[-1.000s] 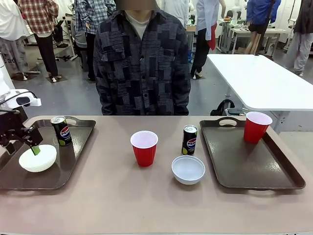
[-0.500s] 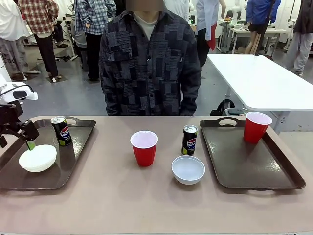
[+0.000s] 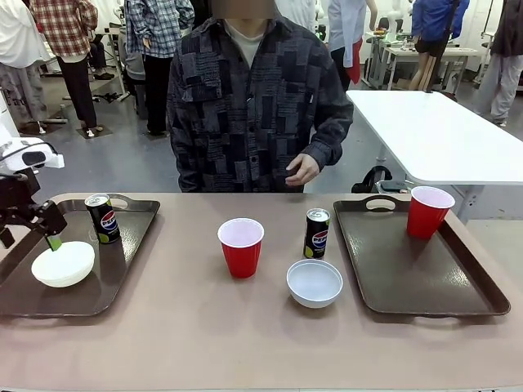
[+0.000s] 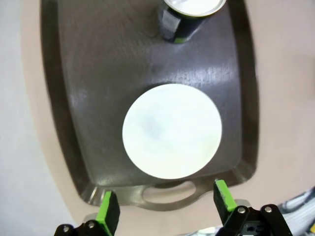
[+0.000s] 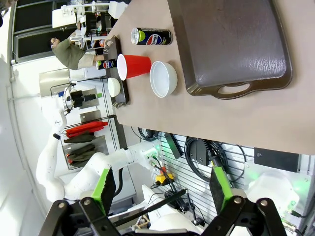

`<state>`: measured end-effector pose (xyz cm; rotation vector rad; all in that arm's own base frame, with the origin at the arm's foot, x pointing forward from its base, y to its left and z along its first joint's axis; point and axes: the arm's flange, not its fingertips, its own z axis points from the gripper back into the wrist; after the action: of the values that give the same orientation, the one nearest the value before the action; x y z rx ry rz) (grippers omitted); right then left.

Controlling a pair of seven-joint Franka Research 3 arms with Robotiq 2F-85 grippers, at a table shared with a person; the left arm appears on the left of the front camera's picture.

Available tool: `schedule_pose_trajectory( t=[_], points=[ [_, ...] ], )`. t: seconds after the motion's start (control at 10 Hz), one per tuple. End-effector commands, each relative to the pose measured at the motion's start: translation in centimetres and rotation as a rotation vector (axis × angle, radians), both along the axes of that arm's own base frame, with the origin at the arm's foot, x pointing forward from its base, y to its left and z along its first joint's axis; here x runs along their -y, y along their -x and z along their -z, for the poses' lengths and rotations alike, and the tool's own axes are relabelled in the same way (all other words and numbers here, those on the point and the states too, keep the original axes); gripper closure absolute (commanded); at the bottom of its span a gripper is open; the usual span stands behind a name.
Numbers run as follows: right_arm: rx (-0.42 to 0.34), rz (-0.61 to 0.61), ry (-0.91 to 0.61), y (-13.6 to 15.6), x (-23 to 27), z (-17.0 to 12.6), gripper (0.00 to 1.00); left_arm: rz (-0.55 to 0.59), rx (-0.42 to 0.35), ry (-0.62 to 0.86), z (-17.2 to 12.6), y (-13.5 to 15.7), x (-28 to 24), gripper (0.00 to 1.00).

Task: Prepare tableware on both trays.
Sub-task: Pick up a Picnic Bowl from the table and place it on a Handle tray.

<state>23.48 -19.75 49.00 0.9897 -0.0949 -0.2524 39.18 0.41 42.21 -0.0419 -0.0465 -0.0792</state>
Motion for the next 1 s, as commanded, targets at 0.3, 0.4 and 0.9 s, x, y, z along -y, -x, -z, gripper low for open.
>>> schedule_pose_trajectory(
  t=[0.3, 0.4, 0.9],
  points=[
    [-0.043, 0.041, 0.081, 1.7, -0.7, 0.2, 0.0, -0.017, -0.013, 0.661, -5.0, 0.9, -9.8, 0.0],
    [-0.077, 0.007, 0.161, 2.8, -3.0, -0.5, 0.0, -0.021, 0.005, 0.734, -5.8, 1.2, -11.7, 0.0],
    [-0.122, -0.057, 0.502, -1.3, -17.8, -0.9, 0.0, -0.075, 0.066, 0.868, -5.7, 3.1, -17.3, 0.0]
  ],
)
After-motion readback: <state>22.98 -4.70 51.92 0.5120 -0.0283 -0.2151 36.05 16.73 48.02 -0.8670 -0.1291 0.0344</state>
